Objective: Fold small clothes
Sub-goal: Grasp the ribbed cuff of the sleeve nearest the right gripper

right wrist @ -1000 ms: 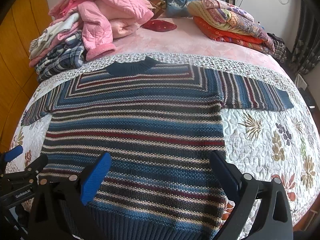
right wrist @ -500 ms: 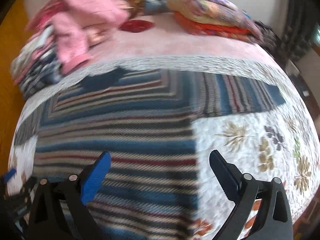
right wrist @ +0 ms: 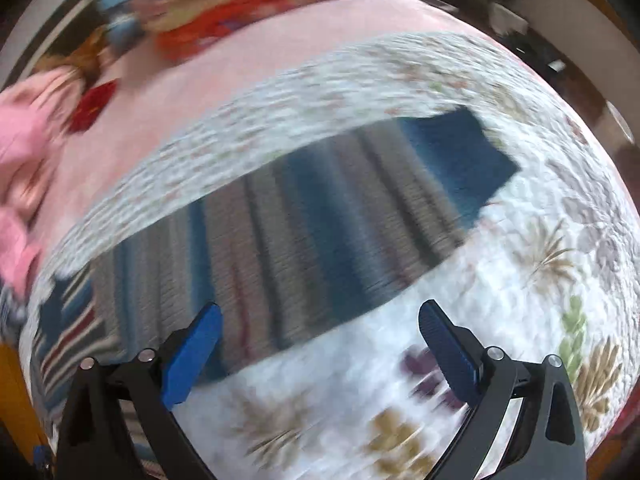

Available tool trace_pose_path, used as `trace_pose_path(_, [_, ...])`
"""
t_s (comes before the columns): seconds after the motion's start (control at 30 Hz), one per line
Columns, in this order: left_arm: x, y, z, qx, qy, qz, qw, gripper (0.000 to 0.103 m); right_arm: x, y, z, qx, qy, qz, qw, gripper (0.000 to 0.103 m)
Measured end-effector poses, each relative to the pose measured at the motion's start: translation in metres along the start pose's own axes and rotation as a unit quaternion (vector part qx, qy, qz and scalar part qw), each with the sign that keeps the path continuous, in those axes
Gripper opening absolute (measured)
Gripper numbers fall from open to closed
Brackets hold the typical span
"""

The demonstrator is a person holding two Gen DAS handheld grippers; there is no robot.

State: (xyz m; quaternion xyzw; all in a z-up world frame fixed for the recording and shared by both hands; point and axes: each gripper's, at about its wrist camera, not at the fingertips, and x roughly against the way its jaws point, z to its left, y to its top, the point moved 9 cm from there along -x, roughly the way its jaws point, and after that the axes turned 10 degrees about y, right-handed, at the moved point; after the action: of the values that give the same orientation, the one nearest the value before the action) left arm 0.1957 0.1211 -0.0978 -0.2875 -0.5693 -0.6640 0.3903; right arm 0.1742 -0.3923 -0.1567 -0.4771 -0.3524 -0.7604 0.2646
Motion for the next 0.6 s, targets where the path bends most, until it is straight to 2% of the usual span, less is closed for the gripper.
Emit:
trace_pose_path(0.17, [-0.019,0.019,-0.041,0.002,-0.007,0.001,1.0000,0.100,-0.018,0.027,-0.059,-0.043,0.012,0.002,0.999,0.099])
trace_pose_path(0.23, [-0.025,0.024,-0.053,-0.002,-0.002,-0.001,1.0000,0.100,-0.028,0.034,-0.074,-0.064,0.037,0.002,0.997,0.098])
trace_pose_path(0.3, [-0.030,0.028,-0.063,-0.004,0.000,-0.001,1.0000,0.100,-0.035,0.037,-0.082,-0.078,0.050,0.001,0.996,0.092])
trace_pose_path(0.4, [-0.037,0.032,-0.075,-0.009,0.004,0.000,1.0000,0.100,-0.041,0.046,-0.089,-0.080,0.056,-0.008,0.995,0.089])
trace_pose_path(0.47, [-0.039,0.032,-0.082,-0.013,0.005,-0.002,0.9999,0.100,-0.042,0.051,-0.090,-0.071,0.045,-0.013,0.996,0.081])
trace_pose_path(0.53, [-0.039,0.032,-0.087,-0.020,0.008,-0.004,0.9998,0.100,-0.046,0.058,-0.090,-0.060,0.033,-0.021,0.997,0.060])
trace_pose_path(0.57, [-0.039,0.032,-0.089,-0.022,0.006,-0.004,0.9997,0.100,-0.046,0.059,-0.090,-0.055,0.028,-0.024,0.998,0.056])
trace_pose_path(0.6, [-0.039,0.030,-0.090,-0.025,0.005,-0.004,0.9997,0.100,-0.046,0.060,-0.090,-0.056,0.030,-0.026,0.998,0.044])
